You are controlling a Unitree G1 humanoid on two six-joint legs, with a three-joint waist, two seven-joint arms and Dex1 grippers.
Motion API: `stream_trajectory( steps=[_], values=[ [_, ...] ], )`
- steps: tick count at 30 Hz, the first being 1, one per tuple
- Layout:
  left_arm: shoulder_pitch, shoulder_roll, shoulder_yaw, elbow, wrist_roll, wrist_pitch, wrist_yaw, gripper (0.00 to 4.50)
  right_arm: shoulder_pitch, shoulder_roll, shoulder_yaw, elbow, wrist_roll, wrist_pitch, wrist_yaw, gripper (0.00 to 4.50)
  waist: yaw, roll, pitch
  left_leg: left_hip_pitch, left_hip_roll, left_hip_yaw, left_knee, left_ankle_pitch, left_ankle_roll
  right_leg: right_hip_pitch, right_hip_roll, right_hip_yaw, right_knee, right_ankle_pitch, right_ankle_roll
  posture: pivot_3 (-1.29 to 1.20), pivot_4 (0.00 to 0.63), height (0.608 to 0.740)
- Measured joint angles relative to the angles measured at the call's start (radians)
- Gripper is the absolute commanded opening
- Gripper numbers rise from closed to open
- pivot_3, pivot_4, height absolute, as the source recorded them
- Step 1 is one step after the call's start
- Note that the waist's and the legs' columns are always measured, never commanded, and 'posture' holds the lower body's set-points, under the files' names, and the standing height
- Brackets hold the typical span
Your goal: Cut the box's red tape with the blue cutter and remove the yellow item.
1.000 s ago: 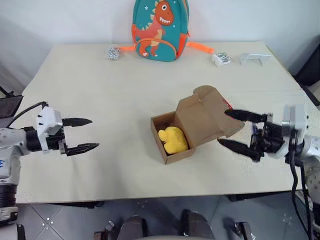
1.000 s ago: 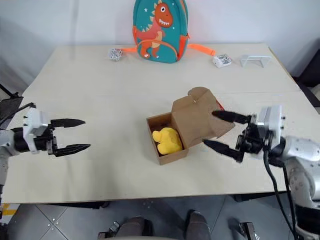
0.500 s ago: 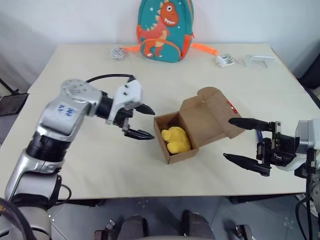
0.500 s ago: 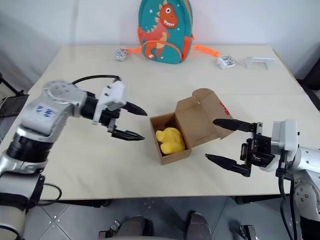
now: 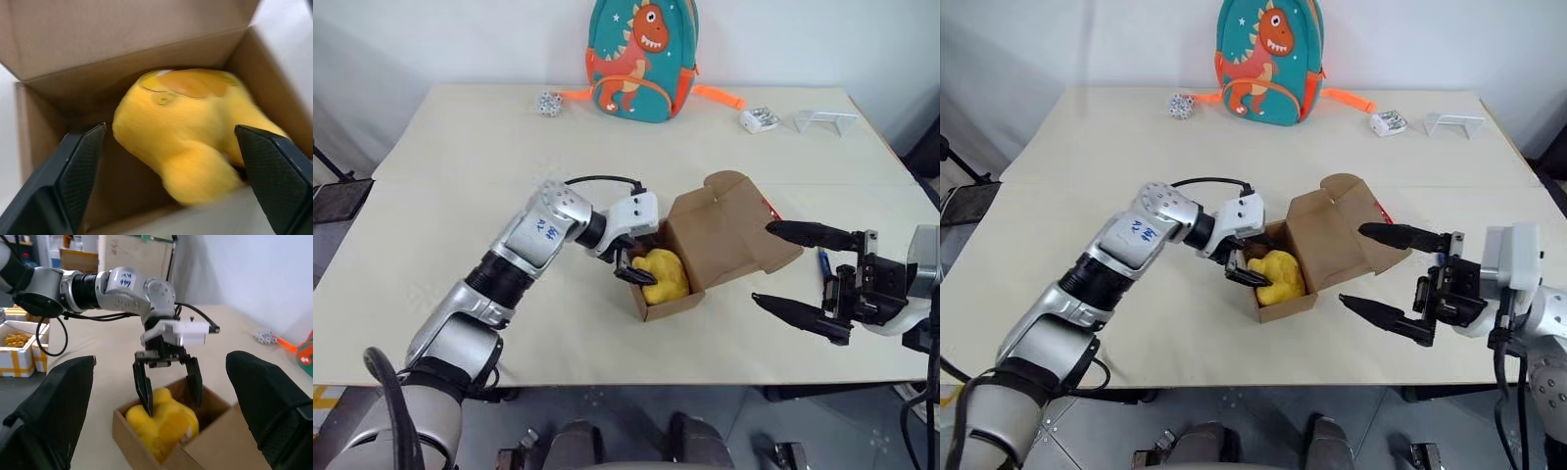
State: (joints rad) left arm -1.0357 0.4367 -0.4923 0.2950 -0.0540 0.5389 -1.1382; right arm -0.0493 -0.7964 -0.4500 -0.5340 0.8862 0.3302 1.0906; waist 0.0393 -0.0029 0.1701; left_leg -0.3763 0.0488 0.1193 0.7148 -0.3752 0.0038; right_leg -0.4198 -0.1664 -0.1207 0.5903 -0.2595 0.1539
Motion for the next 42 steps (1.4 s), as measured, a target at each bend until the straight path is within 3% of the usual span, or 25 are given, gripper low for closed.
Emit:
stream_trajectory(
  steps=[3,13,17,26,32,36,42],
  values=[
    [-0.008,-0.024,-0.001,0.033,0.016,-0.026,-0.007,3.89,0.002,0.0,-0.017,-0.018,0.005,0.003,-0.027,4.5,0.0,0.0,0.0,0.0,0.0,0.0,0.0,0.0,0.0,0.0,0.0,0.0,0.0,0.0,0.0,0.0,0.15,0.74],
    [-0.009,-0.042,-0.008,0.038,0.049,-0.067,-0.039,0.94,0.031,0.0,-0.039,-0.017,0.005,0.006,-0.072,4.5,0.005,0.0,0.0,0.0,0.0,0.0,0.0,0.0,0.0,0.0,0.0,0.0,0.0,0.0,0.0,0.0,0.15,0.74],
    [-0.01,-0.041,0.013,0.038,0.036,-0.067,-0.071,0.05,0.034,0.0,-0.052,-0.01,0.005,0.006,-0.08,4.5,0.006,0.0,0.0,0.0,0.0,0.0,0.0,0.0,0.0,0.0,0.0,0.0,0.0,0.0,0.0,0.0,0.15,0.74],
    [-0.018,-0.081,0.241,0.038,-0.179,-0.023,-0.144,0.0,0.033,0.013,-0.066,0.022,0.038,0.023,-0.096,4.5,0.007,0.0,0.0,0.0,0.0,0.0,0.001,0.0,0.0,0.0,0.0,0.0,0.0,0.0,0.0,0.0,0.15,0.74],
    [0.061,0.012,0.536,0.029,-0.367,-0.012,-0.122,0.0,-0.013,0.015,-0.031,0.034,0.046,0.025,-0.097,4.5,-0.021,0.0,0.0,0.002,0.0,0.0,0.0,0.0,0.0,0.0,0.0,0.002,0.001,0.0,0.0,0.0,0.15,0.74],
    [0.249,0.095,0.72,-0.037,-0.432,0.019,-0.002,0.0,-0.057,0.039,0.016,0.046,0.044,0.021,-0.093,4.5,-0.029,0.0,0.0,0.004,0.0,-0.001,-0.001,0.0,0.0,0.002,0.0,0.001,0.002,0.0,0.0,0.0,0.15,0.74],
    [0.732,0.246,0.936,-0.125,-0.377,-0.168,0.082,0.0,-0.12,0.086,0.144,0.026,0.043,0.02,-0.068,4.5,-0.048,-0.002,0.001,0.007,0.001,-0.002,-0.002,-0.002,-0.003,0.003,0.0,0.0,0.002,0.0,0.0,0.0,0.15,0.74]
  ],
)
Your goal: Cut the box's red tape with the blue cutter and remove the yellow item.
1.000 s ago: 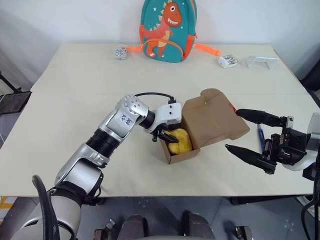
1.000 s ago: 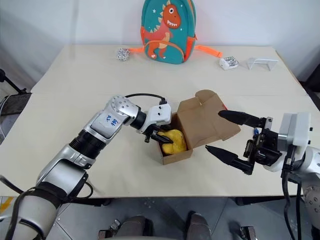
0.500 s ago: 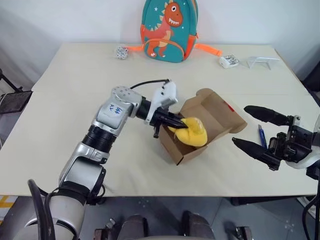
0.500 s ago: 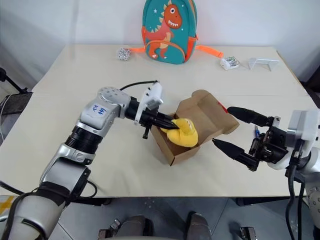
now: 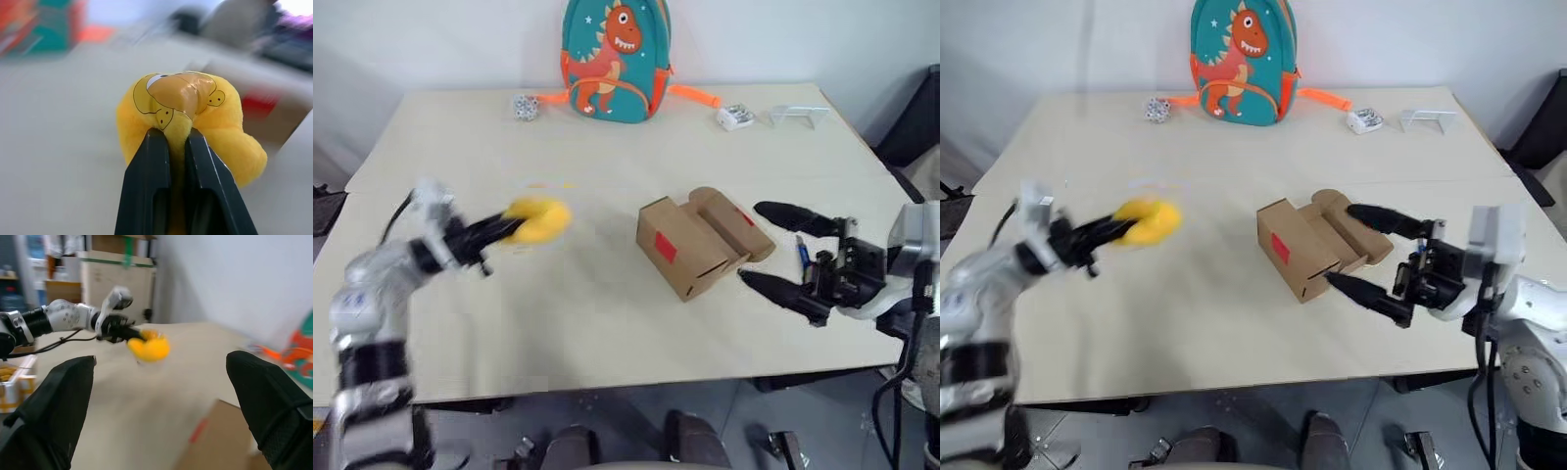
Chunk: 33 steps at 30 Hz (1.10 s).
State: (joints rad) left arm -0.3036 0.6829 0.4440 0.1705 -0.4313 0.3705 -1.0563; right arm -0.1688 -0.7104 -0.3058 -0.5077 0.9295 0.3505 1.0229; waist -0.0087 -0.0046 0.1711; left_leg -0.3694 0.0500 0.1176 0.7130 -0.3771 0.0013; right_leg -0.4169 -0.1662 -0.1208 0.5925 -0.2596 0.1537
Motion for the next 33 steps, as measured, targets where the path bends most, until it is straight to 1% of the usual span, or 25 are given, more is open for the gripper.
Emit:
stream_trajectory(
  steps=[1,4,7,9,10,13,16,21,23,26,27,31,33],
  values=[
    [0.056,0.006,0.03,-0.005,0.003,-0.027,0.013,0.0,-0.009,0.008,0.028,-0.002,0.0,0.0,0.011,4.5,0.008,-0.001,0.0,0.0,0.0,-0.001,0.001,0.0,0.0,0.001,0.0,0.0,0.0,0.0,0.0,0.0,0.15,0.74],
    [0.147,0.027,0.08,-0.018,0.004,-0.07,0.039,0.0,-0.006,0.014,0.082,-0.009,0.002,0.012,0.047,4.5,0.035,-0.001,0.0,-0.001,0.0,-0.003,0.004,-0.002,0.002,0.003,0.0,-0.001,-0.001,0.0,-0.001,0.0,0.15,0.74],
    [0.196,0.034,0.096,-0.046,0.009,-0.122,0.065,0.0,-0.001,0.015,0.138,-0.007,-0.03,-0.002,0.092,4.5,0.039,-0.002,0.0,0.0,0.0,-0.003,0.004,-0.004,0.002,0.004,0.0,-0.001,-0.002,0.0,-0.001,0.0,0.15,0.74],
    [0.216,0.031,0.091,-0.052,0.013,-0.138,0.085,0.71,0.007,0.03,0.161,0.013,-0.08,-0.045,0.128,4.5,0.034,-0.002,0.0,0.001,0.0,-0.002,0.003,-0.004,0.002,0.004,0.0,-0.001,-0.001,0.0,-0.001,0.0,0.15,0.74],
    [0.223,0.026,0.087,-0.052,0.026,-0.152,0.108,0.9,0.014,0.042,0.171,0.036,-0.113,-0.084,0.151,4.5,0.031,-0.002,0.0,0.002,0.0,-0.001,0.002,-0.004,0.002,0.003,0.0,-0.002,-0.001,0.0,-0.001,0.0,0.15,0.74],
    [0.263,0.034,0.081,-0.074,0.038,-0.161,0.126,1.87,0.027,0.06,0.178,0.09,-0.177,-0.17,0.193,4.5,0.025,-0.001,0.0,0.001,0.001,0.001,0.001,-0.004,0.001,0.002,0.0,-0.003,-0.001,0.0,-0.001,0.0,0.15,0.74],
    [0.279,0.076,0.079,-0.086,0.014,-0.139,0.096,2.83,0.026,0.061,0.166,0.114,-0.196,-0.217,0.207,4.5,0.015,-0.001,0.0,0.001,0.002,0.001,0.001,-0.005,0.0,0.002,0.0,-0.006,-0.001,0.0,-0.001,0.0,0.15,0.74],
    [0.288,0.151,0.135,-0.087,-0.057,-0.103,0.033,4.31,0.026,0.058,0.149,0.154,-0.205,-0.242,0.213,4.5,0.006,-0.001,0.001,0.002,0.002,0.002,0.001,-0.005,0.0,0.002,0.0,-0.006,-0.001,0.0,-0.001,0.0,0.15,0.74],
    [0.32,0.191,0.169,-0.08,-0.075,-0.096,-0.008,4.31,0.028,0.046,0.129,0.166,-0.205,-0.243,0.213,4.5,0.005,-0.001,0.001,0.002,0.002,0.002,0.001,-0.005,0.0,0.001,0.0,-0.006,-0.001,-0.001,-0.001,0.0,0.15,0.74],
    [0.372,0.238,0.207,-0.033,-0.072,-0.136,-0.071,4.31,0.042,0.024,0.092,0.17,-0.205,-0.243,0.214,4.5,0.004,0.0,0.001,0.002,0.003,0.004,-0.001,-0.005,-0.001,0.0,0.0,-0.007,-0.001,-0.001,-0.003,0.0,0.15,0.74],
    [0.382,0.242,0.218,-0.023,-0.07,-0.155,-0.081,4.41,0.049,0.014,0.081,0.172,-0.204,-0.243,0.217,4.5,0.005,0.0,0.001,0.002,0.003,0.004,-0.001,-0.005,-0.001,-0.001,0.0,-0.008,-0.001,-0.001,-0.003,0.0,0.15,0.74],
    [0.432,0.241,0.256,-0.009,-0.035,-0.278,-0.097,4.41,0.082,0.001,0.042,0.202,-0.209,-0.244,0.224,4.5,0.006,0.0,0.001,0.001,0.003,0.004,-0.001,-0.006,-0.001,-0.001,0.0,-0.008,-0.001,-0.001,-0.003,0.0,0.15,0.74],
    [0.483,0.231,0.281,-0.04,-0.035,-0.32,-0.11,4.41,0.094,-0.008,0.017,0.203,-0.221,-0.252,0.222,4.5,0.005,0.0,0.001,0.001,0.004,0.005,-0.001,-0.006,-0.001,-0.001,0.0,-0.008,-0.001,-0.001,-0.003,0.0,0.15,0.74]
  ],
)
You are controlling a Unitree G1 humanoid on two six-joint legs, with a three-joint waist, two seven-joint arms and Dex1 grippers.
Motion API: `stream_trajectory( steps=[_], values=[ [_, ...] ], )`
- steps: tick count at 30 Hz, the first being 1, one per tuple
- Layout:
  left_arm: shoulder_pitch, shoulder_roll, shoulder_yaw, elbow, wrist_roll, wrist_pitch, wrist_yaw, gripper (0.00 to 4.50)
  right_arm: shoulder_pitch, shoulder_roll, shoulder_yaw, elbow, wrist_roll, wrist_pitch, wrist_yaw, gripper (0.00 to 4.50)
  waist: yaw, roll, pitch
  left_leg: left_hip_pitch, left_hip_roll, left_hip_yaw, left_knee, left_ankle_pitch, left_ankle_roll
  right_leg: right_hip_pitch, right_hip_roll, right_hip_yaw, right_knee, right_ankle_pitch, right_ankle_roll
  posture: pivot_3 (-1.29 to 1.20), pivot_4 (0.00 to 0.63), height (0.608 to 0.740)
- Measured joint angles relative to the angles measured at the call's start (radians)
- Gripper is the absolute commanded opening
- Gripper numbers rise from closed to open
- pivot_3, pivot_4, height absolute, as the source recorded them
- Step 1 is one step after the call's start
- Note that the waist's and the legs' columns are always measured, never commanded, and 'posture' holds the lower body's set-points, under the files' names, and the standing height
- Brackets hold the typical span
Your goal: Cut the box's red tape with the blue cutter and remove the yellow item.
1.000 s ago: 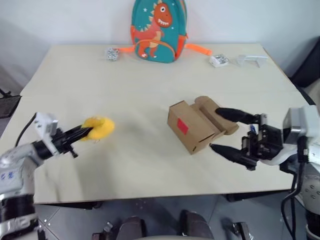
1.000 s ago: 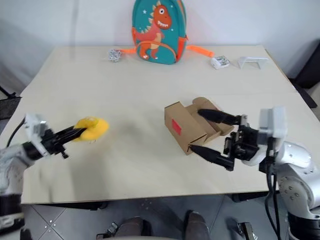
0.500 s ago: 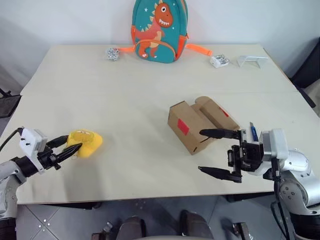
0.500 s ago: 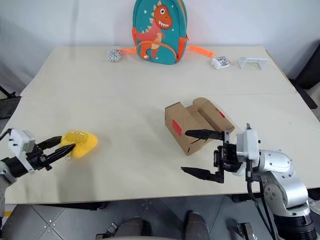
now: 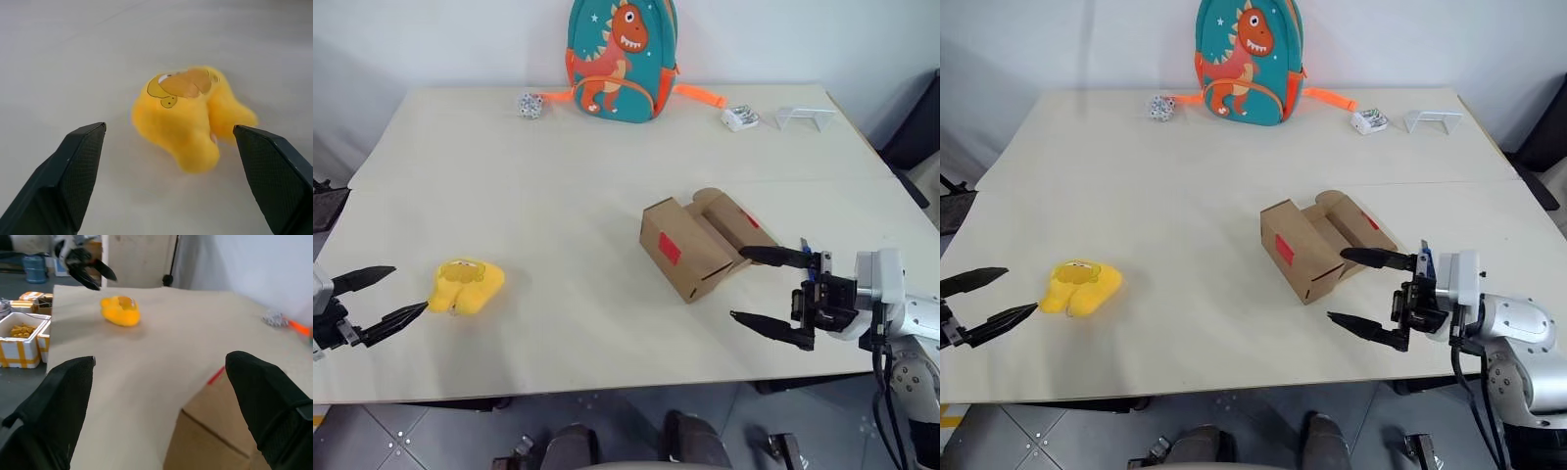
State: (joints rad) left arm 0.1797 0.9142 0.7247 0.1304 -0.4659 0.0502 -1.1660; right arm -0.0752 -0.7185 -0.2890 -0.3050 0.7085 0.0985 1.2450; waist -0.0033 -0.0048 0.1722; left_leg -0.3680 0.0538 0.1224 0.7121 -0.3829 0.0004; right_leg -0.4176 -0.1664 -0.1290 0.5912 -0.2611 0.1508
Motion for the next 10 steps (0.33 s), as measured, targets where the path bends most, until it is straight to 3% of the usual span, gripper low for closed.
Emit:
stream_trajectory(
  steps=[4,10],
  values=[
    [0.142,-0.032,0.044,-0.016,0.009,-0.064,-0.03,4.41,0.073,-0.027,-0.075,-0.008,-0.004,-0.004,-0.004,4.5,-0.001,0.0,0.0,0.001,0.001,0.002,-0.002,-0.001,0.0,-0.001,0.0,-0.001,0.0,0.0,0.0,0.0,0.15,0.74],
    [0.166,-0.085,0.042,0.029,0.037,-0.176,-0.003,4.41,0.142,-0.015,-0.081,-0.048,-0.019,-0.028,-0.012,4.5,0.003,0.0,0.0,0.002,0.002,0.002,-0.002,-0.001,0.0,0.0,0.0,-0.001,0.0,-0.001,-0.003,0.0,0.15,0.74]
  ],
)
